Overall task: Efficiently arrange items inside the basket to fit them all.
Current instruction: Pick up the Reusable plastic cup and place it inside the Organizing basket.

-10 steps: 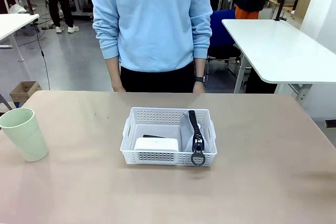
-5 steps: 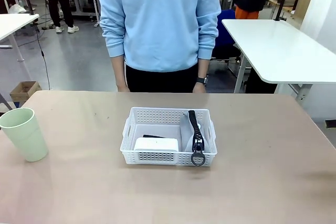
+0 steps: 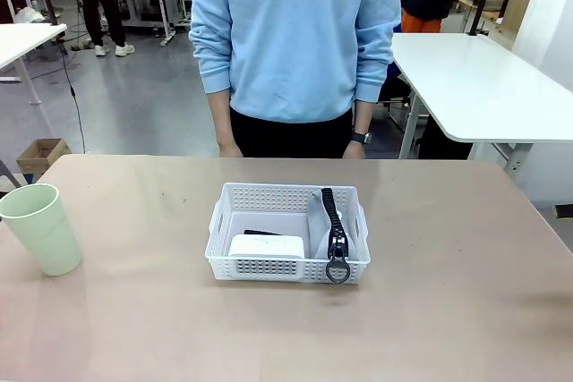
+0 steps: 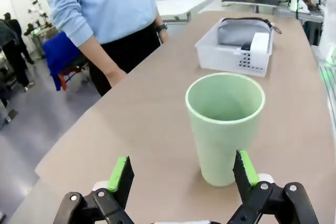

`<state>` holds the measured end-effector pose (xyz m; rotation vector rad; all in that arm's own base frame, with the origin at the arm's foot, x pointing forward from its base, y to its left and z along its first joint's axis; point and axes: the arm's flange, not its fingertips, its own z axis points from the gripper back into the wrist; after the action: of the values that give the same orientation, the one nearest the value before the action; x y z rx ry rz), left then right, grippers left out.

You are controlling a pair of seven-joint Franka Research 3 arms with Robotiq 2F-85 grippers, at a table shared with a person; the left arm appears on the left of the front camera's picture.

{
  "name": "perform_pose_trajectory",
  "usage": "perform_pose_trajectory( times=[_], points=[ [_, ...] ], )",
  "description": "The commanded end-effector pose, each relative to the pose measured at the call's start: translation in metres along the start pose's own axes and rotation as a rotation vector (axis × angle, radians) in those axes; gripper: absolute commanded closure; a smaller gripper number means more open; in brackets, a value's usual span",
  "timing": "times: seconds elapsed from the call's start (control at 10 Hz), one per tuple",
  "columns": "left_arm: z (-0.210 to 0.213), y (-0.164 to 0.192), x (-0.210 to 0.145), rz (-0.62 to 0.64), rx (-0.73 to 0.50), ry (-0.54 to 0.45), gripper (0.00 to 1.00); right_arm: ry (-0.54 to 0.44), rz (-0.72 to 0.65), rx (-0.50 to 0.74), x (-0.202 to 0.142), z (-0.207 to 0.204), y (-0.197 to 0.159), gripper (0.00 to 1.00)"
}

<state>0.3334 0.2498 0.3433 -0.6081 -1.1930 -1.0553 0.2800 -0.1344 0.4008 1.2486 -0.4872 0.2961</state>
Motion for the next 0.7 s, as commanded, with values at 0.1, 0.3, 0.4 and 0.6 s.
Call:
perform_pose_trajectory(
  times=[0.1, 0.3, 0.4, 0.6],
  points=[
    [0.009, -0.001, 0.01, -0.013, -0.035, -0.043, 0.0, -0.006, 0.013, 0.009, 0.0, 0.0, 0.002, 0.0],
    [-0.008, 0.0, 0.001, -0.034, -0.083, 0.002, 0.0, -0.006, 0.013, 0.009, 0.0, 0.0, 0.002, 0.0],
    [-0.011, 0.001, -0.005, -0.042, -0.107, 0.005, 0.0, -0.006, 0.013, 0.009, 0.0, 0.0, 0.002, 0.0],
    [-0.017, 0.004, -0.021, -0.028, -0.137, 0.076, 0.0, -0.006, 0.013, 0.009, 0.0, 0.0, 0.002, 0.0]
  ],
)
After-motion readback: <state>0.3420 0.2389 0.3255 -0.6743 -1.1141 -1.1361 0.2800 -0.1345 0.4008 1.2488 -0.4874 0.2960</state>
